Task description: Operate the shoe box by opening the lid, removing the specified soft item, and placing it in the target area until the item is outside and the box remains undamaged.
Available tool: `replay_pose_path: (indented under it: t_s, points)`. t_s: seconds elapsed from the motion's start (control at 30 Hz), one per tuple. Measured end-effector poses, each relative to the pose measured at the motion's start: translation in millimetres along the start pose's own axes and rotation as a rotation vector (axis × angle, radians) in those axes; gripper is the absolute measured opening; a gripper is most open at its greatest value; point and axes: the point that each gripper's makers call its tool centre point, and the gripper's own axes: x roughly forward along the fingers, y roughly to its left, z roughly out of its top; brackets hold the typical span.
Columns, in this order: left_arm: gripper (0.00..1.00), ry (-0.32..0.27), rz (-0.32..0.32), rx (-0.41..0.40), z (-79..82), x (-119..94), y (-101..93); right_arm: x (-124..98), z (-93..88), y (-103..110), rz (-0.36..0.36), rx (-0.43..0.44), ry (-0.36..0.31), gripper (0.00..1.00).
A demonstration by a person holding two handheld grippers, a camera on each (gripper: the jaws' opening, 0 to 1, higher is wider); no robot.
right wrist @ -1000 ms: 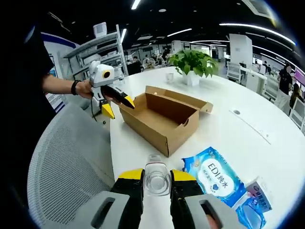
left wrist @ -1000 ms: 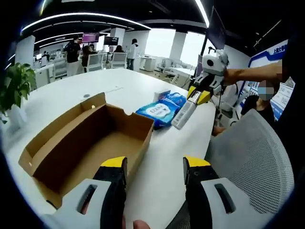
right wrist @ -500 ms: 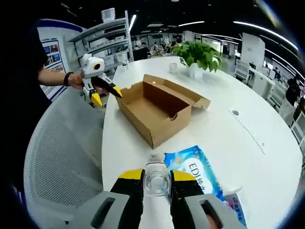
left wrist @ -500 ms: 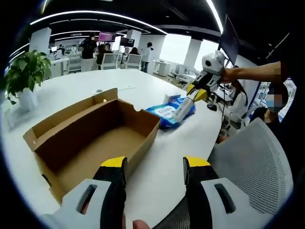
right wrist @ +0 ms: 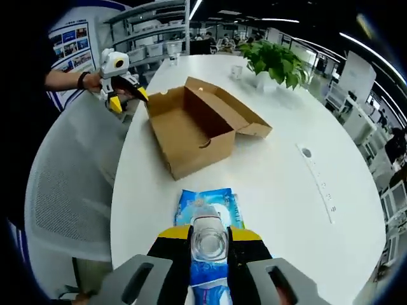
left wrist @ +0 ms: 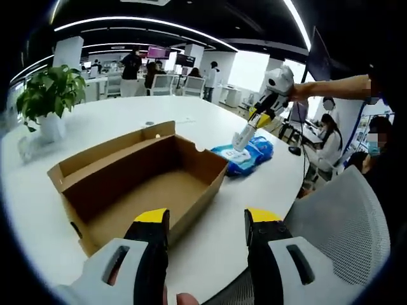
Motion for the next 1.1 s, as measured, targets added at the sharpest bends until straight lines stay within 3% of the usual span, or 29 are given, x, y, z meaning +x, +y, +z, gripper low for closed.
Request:
replay_pose_path:
  t_s: [0.47,0.67,0.9,1.1]
  points:
    - [0.49,0.015,0.020,-0.022,-4.3,0.8,5.1,-2.5,-27.0,-55.1,-0.029,-0.116,0.219,0.16]
    - [0.49,0.027,0.026,-0.031,-7.3,1.7,7.3,0.6,-38.3,-77.9,-0.045,-0.114,0.254,0.16]
    - [0.49,0.035,0.032,-0.040,-9.7,2.0,9.1,5.2,-50.1,-83.5,-0.046,-0.119,0.312,0.16]
    - [0.49,0.044,0.036,-0.046,-12.1,2.1,10.0,11.6,-52.1,-91.3,-0.046,-0.110,0.315,0.17]
